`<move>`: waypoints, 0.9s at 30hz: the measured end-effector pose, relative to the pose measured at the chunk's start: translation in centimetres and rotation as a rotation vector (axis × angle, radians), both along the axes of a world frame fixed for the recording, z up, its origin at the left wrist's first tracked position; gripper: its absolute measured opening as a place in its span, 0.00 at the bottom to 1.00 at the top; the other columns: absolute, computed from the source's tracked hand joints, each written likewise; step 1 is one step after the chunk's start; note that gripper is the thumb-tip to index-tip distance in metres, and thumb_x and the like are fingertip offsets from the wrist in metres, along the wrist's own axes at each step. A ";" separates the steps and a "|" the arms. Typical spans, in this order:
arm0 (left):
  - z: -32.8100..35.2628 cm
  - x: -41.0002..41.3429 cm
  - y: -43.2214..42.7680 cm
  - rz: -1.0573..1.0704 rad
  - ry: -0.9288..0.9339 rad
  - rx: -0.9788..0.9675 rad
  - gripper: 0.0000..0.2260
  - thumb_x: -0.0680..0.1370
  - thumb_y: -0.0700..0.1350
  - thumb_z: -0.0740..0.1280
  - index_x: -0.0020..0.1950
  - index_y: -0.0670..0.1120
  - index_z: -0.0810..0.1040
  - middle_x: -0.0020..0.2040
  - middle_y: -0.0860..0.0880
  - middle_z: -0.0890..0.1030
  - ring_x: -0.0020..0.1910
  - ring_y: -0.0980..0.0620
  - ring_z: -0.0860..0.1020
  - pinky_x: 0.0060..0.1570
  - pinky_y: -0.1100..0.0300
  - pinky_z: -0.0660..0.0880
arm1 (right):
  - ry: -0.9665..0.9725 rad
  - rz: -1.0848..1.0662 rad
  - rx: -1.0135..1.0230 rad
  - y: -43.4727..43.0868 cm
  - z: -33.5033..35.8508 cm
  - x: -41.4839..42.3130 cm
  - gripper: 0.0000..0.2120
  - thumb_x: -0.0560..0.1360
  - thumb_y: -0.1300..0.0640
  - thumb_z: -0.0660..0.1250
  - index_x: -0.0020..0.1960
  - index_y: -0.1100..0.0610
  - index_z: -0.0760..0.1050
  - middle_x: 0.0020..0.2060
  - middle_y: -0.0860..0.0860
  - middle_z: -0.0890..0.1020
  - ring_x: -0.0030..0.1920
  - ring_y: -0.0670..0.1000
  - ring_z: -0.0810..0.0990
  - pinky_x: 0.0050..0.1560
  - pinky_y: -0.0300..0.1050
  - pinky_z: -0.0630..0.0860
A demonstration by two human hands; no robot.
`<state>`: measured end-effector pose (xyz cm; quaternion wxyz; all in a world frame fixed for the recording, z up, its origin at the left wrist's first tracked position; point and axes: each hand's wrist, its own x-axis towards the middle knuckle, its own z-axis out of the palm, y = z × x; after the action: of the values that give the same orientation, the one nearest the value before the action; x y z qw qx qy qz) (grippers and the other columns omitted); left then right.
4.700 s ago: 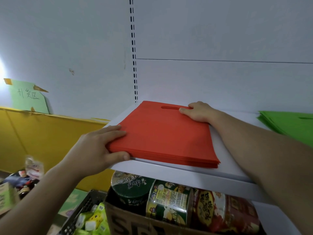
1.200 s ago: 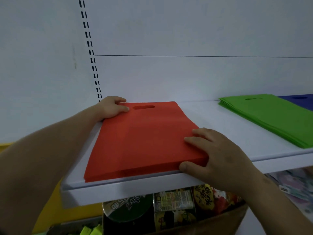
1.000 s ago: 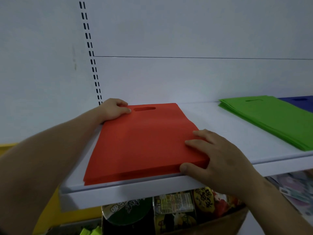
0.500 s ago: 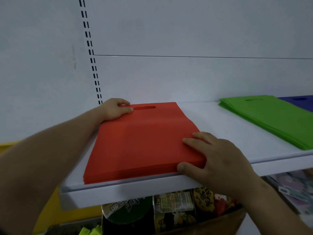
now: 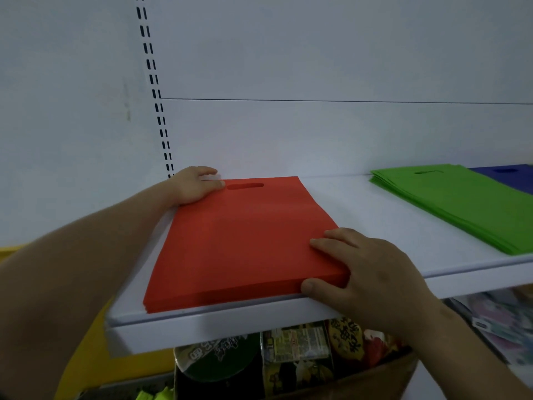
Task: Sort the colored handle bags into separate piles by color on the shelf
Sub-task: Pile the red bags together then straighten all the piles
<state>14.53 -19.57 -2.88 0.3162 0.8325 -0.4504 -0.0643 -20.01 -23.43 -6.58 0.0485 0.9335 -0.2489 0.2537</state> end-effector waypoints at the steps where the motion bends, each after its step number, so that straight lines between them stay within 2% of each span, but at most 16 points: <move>1: 0.3 -0.3 0.3 0.006 -0.008 0.010 0.26 0.76 0.56 0.66 0.72 0.49 0.67 0.74 0.47 0.65 0.72 0.48 0.63 0.67 0.56 0.61 | 0.036 -0.008 0.019 0.0 0.3 0.0 0.45 0.66 0.20 0.38 0.64 0.44 0.75 0.62 0.44 0.77 0.57 0.47 0.79 0.54 0.45 0.73; 3: 0.8 -1.1 1.2 0.014 -0.020 0.034 0.29 0.76 0.56 0.66 0.74 0.47 0.64 0.75 0.46 0.62 0.73 0.47 0.61 0.69 0.55 0.59 | 0.151 -0.015 0.098 0.0 0.8 -0.4 0.53 0.57 0.18 0.30 0.71 0.40 0.65 0.70 0.41 0.67 0.67 0.44 0.68 0.66 0.43 0.64; 4: 1.1 -1.6 2.0 0.015 -0.030 0.048 0.30 0.76 0.57 0.66 0.74 0.46 0.63 0.75 0.46 0.61 0.74 0.47 0.60 0.69 0.55 0.58 | 0.194 -0.006 0.138 0.1 1.2 -0.7 0.55 0.54 0.17 0.29 0.73 0.39 0.61 0.72 0.39 0.64 0.69 0.42 0.64 0.68 0.41 0.60; 6: 1.7 -3.2 3.8 0.008 -0.062 0.084 0.31 0.76 0.57 0.65 0.75 0.46 0.62 0.75 0.46 0.61 0.74 0.48 0.60 0.70 0.55 0.57 | 0.206 0.039 0.208 0.0 2.4 -1.1 0.54 0.55 0.17 0.32 0.73 0.38 0.58 0.72 0.38 0.63 0.66 0.37 0.62 0.66 0.38 0.60; 8: 2.1 -5.1 6.0 -0.005 -0.068 0.121 0.30 0.77 0.58 0.63 0.75 0.47 0.62 0.75 0.47 0.62 0.73 0.48 0.61 0.69 0.57 0.58 | 0.168 0.075 0.300 -0.5 4.1 -0.7 0.51 0.56 0.17 0.36 0.73 0.38 0.59 0.71 0.38 0.64 0.65 0.36 0.62 0.65 0.40 0.62; 10: 1.9 -7.0 8.1 -0.017 -0.048 0.161 0.29 0.76 0.60 0.62 0.74 0.51 0.62 0.75 0.49 0.62 0.73 0.49 0.62 0.68 0.59 0.58 | 0.161 0.067 0.363 -2.0 5.5 1.1 0.51 0.57 0.16 0.37 0.73 0.38 0.60 0.72 0.41 0.63 0.69 0.43 0.63 0.69 0.48 0.62; 13: 1.0 -9.1 10.2 -0.031 0.006 0.175 0.29 0.75 0.63 0.62 0.73 0.55 0.64 0.74 0.50 0.65 0.71 0.50 0.65 0.66 0.59 0.60 | 0.291 0.023 0.402 -4.5 6.1 5.0 0.45 0.64 0.22 0.45 0.74 0.44 0.61 0.74 0.48 0.63 0.72 0.51 0.62 0.71 0.50 0.60; 15: 0.5 -9.9 10.7 -0.033 0.034 0.145 0.27 0.75 0.61 0.62 0.72 0.55 0.65 0.72 0.50 0.67 0.68 0.50 0.67 0.62 0.61 0.63 | 0.384 0.015 0.394 -5.3 5.5 6.6 0.35 0.73 0.29 0.50 0.73 0.48 0.64 0.72 0.51 0.66 0.70 0.52 0.66 0.68 0.49 0.62; 18: 0.0 -10.6 10.9 -0.030 0.053 0.103 0.26 0.75 0.60 0.63 0.72 0.54 0.66 0.71 0.49 0.69 0.64 0.52 0.69 0.57 0.63 0.63 | 0.407 0.038 0.348 -5.7 4.6 7.0 0.29 0.77 0.33 0.51 0.67 0.50 0.72 0.65 0.51 0.74 0.62 0.52 0.72 0.61 0.47 0.68; 21: 0.3 -11.0 11.7 -0.011 0.087 0.088 0.27 0.75 0.61 0.63 0.72 0.56 0.66 0.69 0.49 0.70 0.57 0.55 0.70 0.56 0.62 0.64 | 0.393 0.041 0.360 -6.1 4.9 7.2 0.27 0.76 0.33 0.53 0.64 0.49 0.74 0.63 0.49 0.75 0.59 0.51 0.73 0.59 0.46 0.69; 24: 0.9 -12.2 13.3 -0.009 0.083 0.091 0.28 0.74 0.62 0.62 0.73 0.56 0.64 0.69 0.48 0.70 0.57 0.55 0.69 0.56 0.62 0.64 | 0.315 0.032 0.391 -7.5 5.9 8.6 0.28 0.76 0.35 0.57 0.67 0.53 0.72 0.66 0.51 0.73 0.64 0.52 0.72 0.61 0.46 0.67; 25: 0.9 -12.8 14.0 -0.025 0.081 0.107 0.31 0.72 0.64 0.63 0.73 0.57 0.64 0.70 0.50 0.69 0.59 0.56 0.68 0.57 0.62 0.63 | 0.299 0.019 0.393 -8.1 6.2 9.3 0.30 0.76 0.35 0.57 0.69 0.54 0.69 0.68 0.52 0.72 0.66 0.53 0.70 0.63 0.46 0.66; 27: 0.6 -14.1 15.2 -0.060 0.045 0.174 0.43 0.62 0.75 0.62 0.73 0.60 0.62 0.71 0.57 0.66 0.62 0.59 0.67 0.60 0.63 0.62 | 0.283 -0.015 0.411 -9.1 6.6 10.7 0.34 0.76 0.35 0.57 0.72 0.57 0.65 0.71 0.54 0.68 0.69 0.55 0.67 0.65 0.48 0.64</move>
<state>0.44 -4.41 -2.32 0.2503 0.8414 -0.4606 -0.1312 -9.29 -32.52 0.00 -0.1060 0.9480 -0.2931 0.0639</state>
